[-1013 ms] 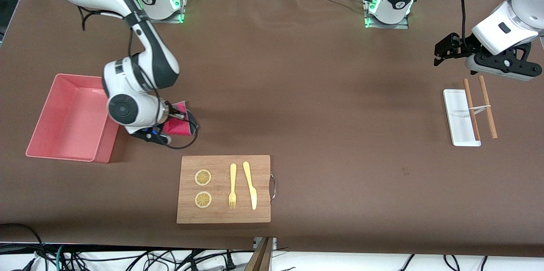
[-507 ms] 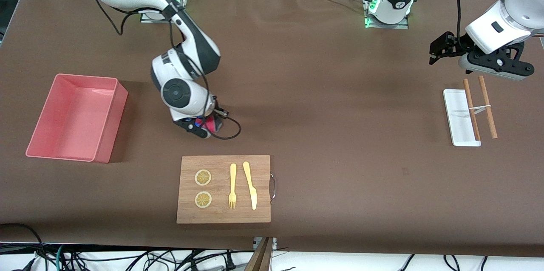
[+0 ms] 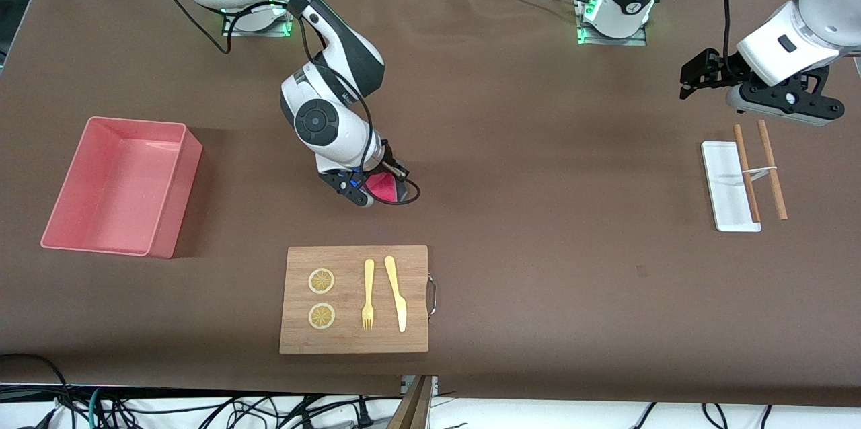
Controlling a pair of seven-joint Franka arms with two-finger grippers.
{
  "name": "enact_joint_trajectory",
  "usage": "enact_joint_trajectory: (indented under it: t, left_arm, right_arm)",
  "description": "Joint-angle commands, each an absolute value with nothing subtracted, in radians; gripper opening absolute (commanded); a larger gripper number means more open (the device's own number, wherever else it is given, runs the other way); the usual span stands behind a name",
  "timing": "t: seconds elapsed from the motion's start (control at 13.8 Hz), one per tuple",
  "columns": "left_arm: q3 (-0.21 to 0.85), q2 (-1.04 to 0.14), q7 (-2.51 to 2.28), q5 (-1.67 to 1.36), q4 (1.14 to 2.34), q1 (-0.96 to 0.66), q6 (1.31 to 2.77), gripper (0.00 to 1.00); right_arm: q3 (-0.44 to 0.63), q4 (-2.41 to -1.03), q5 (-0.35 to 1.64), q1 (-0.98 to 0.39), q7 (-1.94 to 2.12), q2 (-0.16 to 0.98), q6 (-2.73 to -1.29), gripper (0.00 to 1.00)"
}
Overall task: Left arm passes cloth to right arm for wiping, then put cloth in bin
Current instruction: 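Wipe the table surface with the cloth in the right gripper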
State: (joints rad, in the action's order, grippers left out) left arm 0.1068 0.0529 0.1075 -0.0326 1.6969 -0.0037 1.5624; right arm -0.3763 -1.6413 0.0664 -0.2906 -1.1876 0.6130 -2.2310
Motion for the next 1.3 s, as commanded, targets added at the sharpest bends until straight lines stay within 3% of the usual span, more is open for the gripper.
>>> enact_joint_trajectory:
  t: [0.0, 0.43, 0.87, 1.23]
  left_arm:
    - [0.107, 0.043, 0.104, -0.023, 1.672, -0.002, 1.542, 1.0]
    - [0.107, 0.043, 0.103, -0.023, 1.672, 0.0, 1.539, 1.0]
    - [0.109, 0.046, 0.103, -0.025, 1.674, 0.0, 1.528, 1.0]
    - [0.11, 0.044, 0.106, -0.023, 1.672, 0.0, 1.525, 1.0]
  right_arm:
    - [-0.373, -1.624, 0.057, -0.226, -1.088, 0.626, -2.142, 0.0]
    - [-0.237, -1.623, -0.001, -0.107, -0.709, 0.552, -1.82, 0.0]
    - [-0.037, -1.624, -0.005, -0.097, -0.355, 0.532, -1.746, 0.0]
    - [-0.011, -1.615, -0.003, -0.08, -0.265, 0.418, -1.684, 0.0]
